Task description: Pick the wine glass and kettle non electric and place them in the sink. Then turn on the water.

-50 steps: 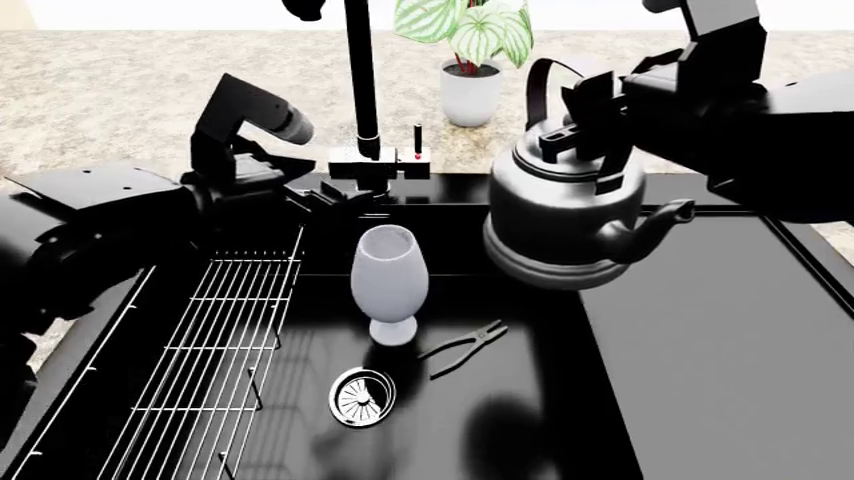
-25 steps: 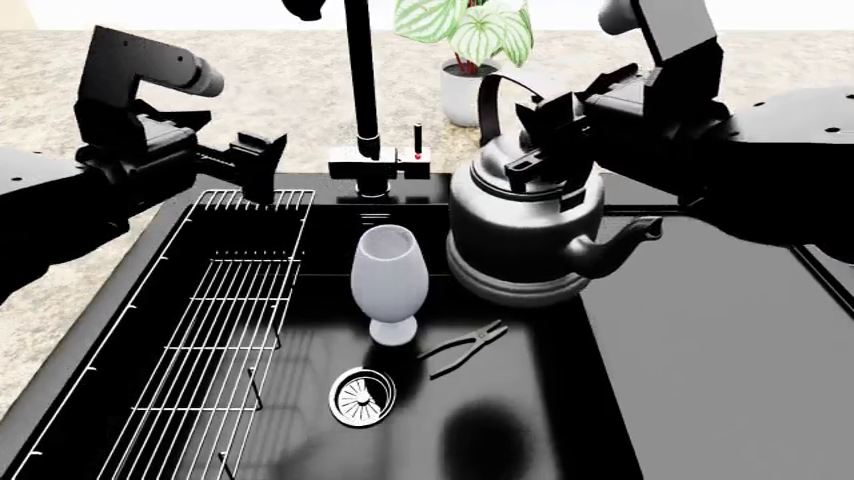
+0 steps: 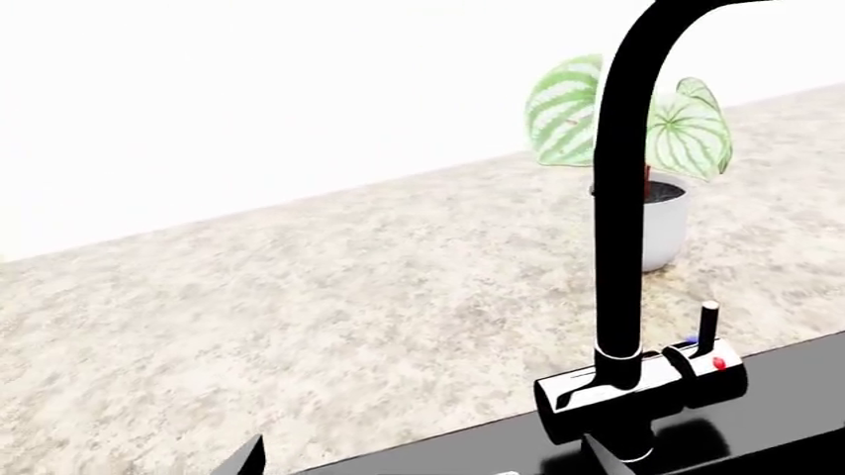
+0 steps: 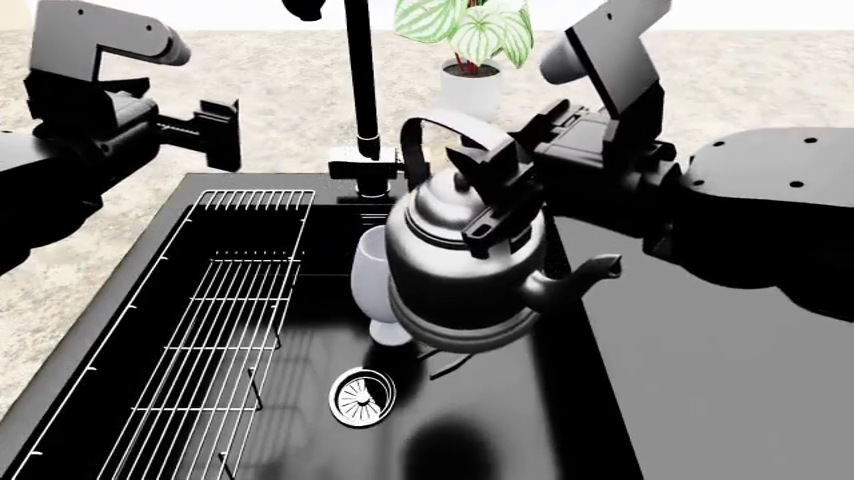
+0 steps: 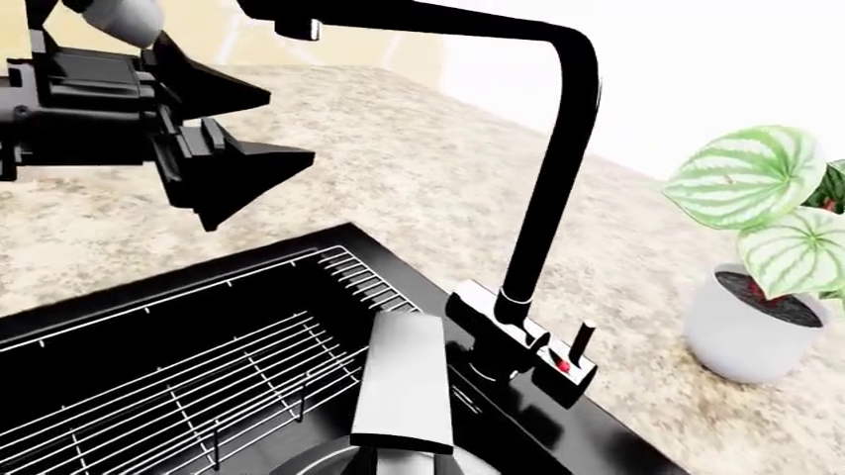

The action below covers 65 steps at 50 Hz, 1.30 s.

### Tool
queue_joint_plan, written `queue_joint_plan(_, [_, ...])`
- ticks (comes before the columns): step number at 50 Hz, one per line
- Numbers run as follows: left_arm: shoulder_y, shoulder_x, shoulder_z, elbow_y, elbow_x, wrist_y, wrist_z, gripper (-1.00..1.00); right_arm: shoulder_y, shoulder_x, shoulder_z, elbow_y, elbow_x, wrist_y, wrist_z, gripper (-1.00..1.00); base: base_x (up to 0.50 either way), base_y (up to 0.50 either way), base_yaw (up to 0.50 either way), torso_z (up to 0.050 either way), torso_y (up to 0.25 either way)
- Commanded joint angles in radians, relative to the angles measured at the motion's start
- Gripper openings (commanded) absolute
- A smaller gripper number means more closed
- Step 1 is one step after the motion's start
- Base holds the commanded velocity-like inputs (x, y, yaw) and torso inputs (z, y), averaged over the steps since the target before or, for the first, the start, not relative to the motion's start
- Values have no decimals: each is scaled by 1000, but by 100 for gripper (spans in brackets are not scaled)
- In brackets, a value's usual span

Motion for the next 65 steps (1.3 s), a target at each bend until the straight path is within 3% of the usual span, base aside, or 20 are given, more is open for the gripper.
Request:
queue_joint_plan(1, [5, -10, -4, 4, 9, 2, -26, 100, 3, -5, 28, -40, -16, -13, -35, -100, 0, 0, 0, 0, 0])
queue_joint_plan(13, [13, -21, -6, 22, 7, 1, -33, 100, 4, 10, 34, -100, 3, -3, -100, -100, 0, 0, 0, 0, 1])
queue_joint_plan(65, [35, -31, 2, 25, 31, 23, -29, 100, -145, -109, 1, -75, -42, -70, -110, -100, 0, 0, 0, 0, 0])
